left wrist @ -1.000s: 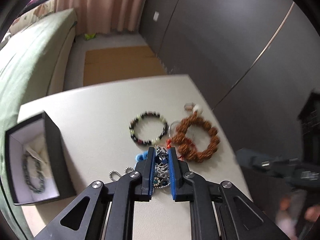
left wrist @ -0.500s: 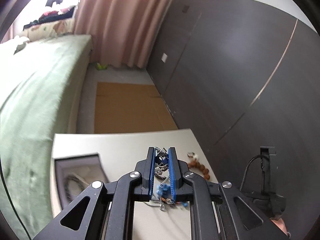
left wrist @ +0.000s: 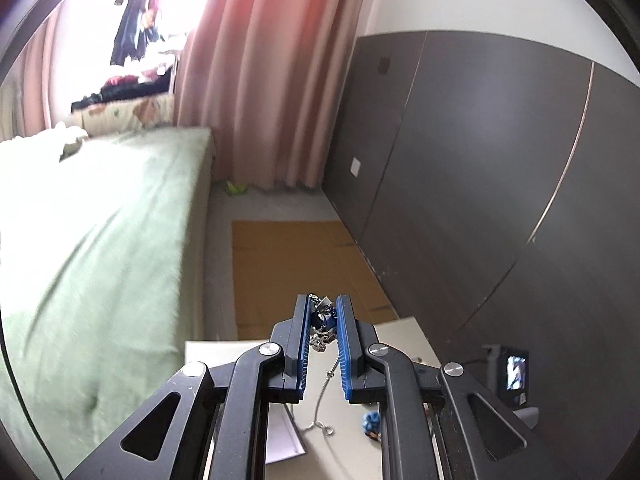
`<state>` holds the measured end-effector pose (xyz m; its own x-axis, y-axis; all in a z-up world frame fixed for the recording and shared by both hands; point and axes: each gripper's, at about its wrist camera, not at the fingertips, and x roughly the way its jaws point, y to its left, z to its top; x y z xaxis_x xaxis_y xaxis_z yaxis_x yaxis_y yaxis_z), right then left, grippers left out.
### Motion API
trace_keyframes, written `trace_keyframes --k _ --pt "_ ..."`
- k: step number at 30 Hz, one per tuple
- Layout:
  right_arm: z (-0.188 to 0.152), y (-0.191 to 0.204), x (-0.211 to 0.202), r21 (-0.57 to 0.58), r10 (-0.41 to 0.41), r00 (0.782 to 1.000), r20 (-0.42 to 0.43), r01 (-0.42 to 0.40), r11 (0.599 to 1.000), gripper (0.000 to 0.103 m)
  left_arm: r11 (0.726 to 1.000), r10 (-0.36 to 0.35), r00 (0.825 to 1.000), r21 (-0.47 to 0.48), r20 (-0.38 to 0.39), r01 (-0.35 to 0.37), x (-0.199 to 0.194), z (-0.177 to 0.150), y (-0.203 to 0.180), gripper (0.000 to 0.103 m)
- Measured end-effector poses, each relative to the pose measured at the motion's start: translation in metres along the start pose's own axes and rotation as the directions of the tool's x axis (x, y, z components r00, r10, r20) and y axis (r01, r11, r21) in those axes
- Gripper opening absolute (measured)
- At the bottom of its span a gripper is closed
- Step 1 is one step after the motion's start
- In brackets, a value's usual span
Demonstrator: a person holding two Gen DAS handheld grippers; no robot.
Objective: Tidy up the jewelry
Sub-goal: 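Carry the pendant into the black box with the left tool while the right grasps the brown bead bracelet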
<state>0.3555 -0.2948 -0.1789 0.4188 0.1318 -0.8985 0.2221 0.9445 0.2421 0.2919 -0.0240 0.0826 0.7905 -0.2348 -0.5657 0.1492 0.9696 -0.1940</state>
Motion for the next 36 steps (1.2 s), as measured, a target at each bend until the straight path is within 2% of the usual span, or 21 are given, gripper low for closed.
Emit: trace_keyframes --k 3,4,8,10,13,17,20,21,24,29,32,36 --pt "0.003 0.008 0.004 -0.043 -0.096 0.995 0.019 0.096 0.994 0.054 1.000 0.016 0.999 0.024 0.034 -0.016 -0.017 0.014 -0.006 0.013" --pt "0.003 0.010 0.005 -0.056 -0.113 0.993 0.023 0.114 0.992 0.050 0.999 0.023 0.999 0.032 0.048 -0.025 -0.023 0.019 -0.008 0.013" --pt "0.001 0.018 0.014 -0.111 -0.185 0.983 0.011 0.185 0.976 0.026 0.997 0.044 0.995 0.058 0.094 -0.049 -0.045 0.038 -0.014 0.013" --pt "0.000 0.023 0.011 -0.133 -0.201 0.979 0.024 0.203 0.970 0.021 0.995 0.056 0.991 0.071 0.120 -0.065 -0.057 0.047 -0.018 0.013" --pt "0.001 0.019 0.006 -0.123 -0.132 0.991 0.013 0.132 0.984 0.020 0.993 0.072 0.986 0.082 0.150 -0.085 -0.071 0.057 -0.020 0.013" --pt "0.002 0.013 -0.019 -0.082 -0.018 0.998 0.055 0.023 0.996 0.020 0.991 0.093 0.981 0.078 0.170 -0.107 -0.081 0.065 -0.017 0.013" --pt "0.000 0.011 -0.038 -0.073 0.066 0.994 0.092 -0.060 0.996 0.020 0.990 0.104 0.979 0.077 0.175 -0.119 -0.081 0.065 -0.014 0.013" --pt "-0.003 0.011 -0.046 -0.071 0.117 0.988 0.103 -0.110 0.991 0.020 0.990 0.106 0.979 0.077 0.173 -0.121 -0.080 0.064 -0.013 0.013" --pt "-0.008 0.012 -0.064 -0.083 0.190 0.971 0.144 -0.180 0.980 0.020 0.990 0.113 0.980 0.064 0.164 -0.124 -0.075 0.058 -0.013 0.013" --pt "-0.018 0.014 -0.089 -0.102 0.196 0.955 0.222 -0.177 0.979 0.020 0.994 0.105 0.982 0.015 0.156 -0.108 -0.062 0.037 0.001 0.013" --pt "-0.019 0.021 -0.098 -0.131 0.217 0.946 0.242 -0.189 0.973 0.020 0.996 0.086 0.989 -0.034 0.120 -0.083 -0.045 0.017 0.015 0.013" --pt "-0.010 0.027 -0.093 -0.140 0.226 0.943 0.244 -0.197 0.970 0.020 0.994 0.093 0.993 -0.070 0.073 -0.088 -0.015 -0.014 0.029 0.013"
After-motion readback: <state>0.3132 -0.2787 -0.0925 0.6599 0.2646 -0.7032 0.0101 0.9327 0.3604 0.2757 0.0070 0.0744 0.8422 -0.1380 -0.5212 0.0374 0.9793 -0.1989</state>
